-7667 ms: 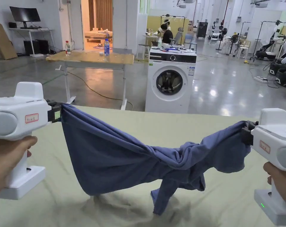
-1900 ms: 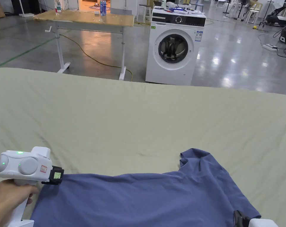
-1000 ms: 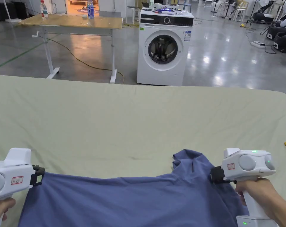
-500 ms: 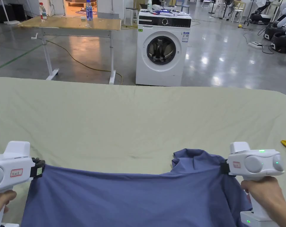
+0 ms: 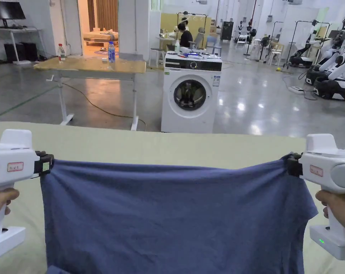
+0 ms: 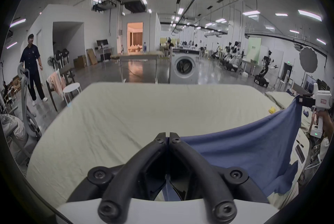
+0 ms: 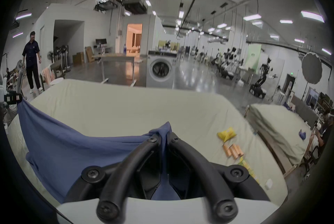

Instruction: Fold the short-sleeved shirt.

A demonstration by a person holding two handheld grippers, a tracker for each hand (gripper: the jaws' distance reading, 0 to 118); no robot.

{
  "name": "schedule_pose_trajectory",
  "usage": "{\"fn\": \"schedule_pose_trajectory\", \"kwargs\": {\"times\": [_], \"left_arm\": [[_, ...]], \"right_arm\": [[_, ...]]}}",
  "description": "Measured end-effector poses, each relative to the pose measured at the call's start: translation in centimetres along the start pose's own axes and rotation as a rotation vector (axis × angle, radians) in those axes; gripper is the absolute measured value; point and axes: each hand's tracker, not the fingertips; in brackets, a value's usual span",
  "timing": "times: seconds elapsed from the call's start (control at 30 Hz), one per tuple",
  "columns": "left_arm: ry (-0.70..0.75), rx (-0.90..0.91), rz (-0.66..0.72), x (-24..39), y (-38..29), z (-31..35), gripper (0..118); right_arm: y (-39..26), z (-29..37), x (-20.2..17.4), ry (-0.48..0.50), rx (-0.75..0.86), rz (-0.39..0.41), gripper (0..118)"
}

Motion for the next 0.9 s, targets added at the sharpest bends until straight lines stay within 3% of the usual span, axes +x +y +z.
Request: {"fn": "schedule_pose_trajectory", "kwargs": {"times": [0.33,0.9], "left_arm": [[0.048,0.133,-0.044,0.3,10.4,5.0,0],[0.091,0.278,-0.078,1.1,25.2,4.4,0]], "right_arm": [[9.6,5.1,0.0,-0.064,0.186,0.011,4],[23.1,3.8,2.7,-0.155,0.298,0.032,4]]}}
